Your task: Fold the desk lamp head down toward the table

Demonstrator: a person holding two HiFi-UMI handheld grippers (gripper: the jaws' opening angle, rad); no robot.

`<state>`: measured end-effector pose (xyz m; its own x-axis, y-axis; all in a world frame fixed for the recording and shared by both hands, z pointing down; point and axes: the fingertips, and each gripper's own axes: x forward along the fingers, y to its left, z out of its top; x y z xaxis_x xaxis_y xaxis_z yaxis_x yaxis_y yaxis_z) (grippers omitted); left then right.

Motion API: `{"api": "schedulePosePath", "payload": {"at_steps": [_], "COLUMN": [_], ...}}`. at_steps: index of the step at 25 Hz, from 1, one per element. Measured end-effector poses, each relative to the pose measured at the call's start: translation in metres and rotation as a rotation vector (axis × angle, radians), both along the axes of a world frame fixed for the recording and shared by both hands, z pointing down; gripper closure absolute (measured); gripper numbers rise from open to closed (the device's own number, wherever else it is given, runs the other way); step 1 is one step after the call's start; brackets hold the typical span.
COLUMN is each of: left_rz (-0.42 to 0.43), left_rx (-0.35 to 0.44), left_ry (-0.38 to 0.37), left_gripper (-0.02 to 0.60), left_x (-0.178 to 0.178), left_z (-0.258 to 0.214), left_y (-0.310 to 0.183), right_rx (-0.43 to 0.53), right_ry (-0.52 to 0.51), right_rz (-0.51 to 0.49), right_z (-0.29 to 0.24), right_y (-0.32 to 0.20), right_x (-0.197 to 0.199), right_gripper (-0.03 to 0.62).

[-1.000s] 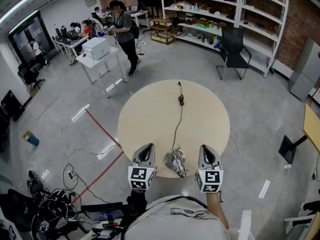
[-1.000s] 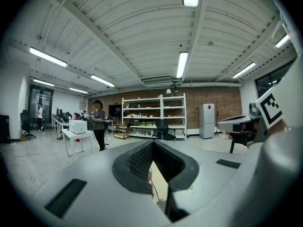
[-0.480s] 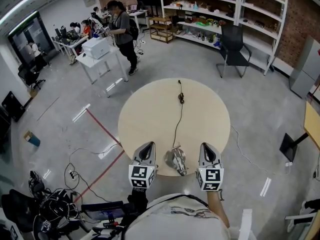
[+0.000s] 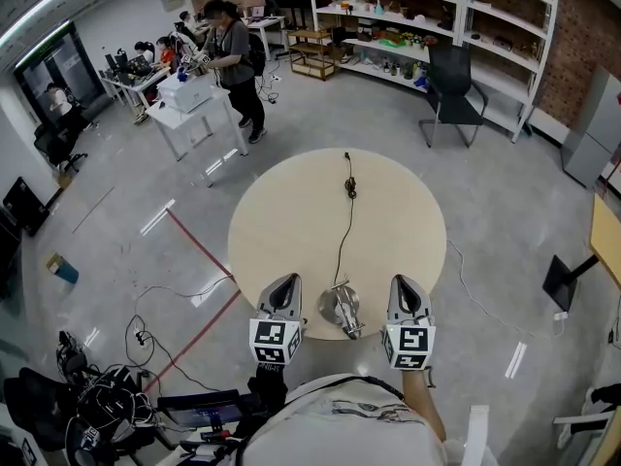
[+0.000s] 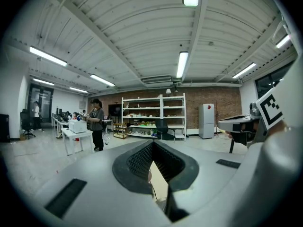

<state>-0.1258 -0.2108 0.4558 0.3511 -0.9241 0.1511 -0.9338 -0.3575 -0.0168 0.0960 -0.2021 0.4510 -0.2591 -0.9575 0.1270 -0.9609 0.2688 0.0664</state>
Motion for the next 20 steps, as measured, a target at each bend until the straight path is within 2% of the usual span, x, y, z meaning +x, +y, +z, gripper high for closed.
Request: {"api": "schedulePosePath", "payload": {"at_steps": [20], "left_rz": [-0.008], "left_rx": [-0.005], "left_ry": [0.003], "left_gripper": [0.581], "left_x": [-0.0022], "left_z": [0.0038], "left_y": [0.0002], "right_rx": [-0.002], "right_ry": [0.003], "right_rz": [-0.008], "right_z": [0.0034], "right_y": [-0.0012], "right_x": [-0.0033], "right_gripper": [0.589]}}
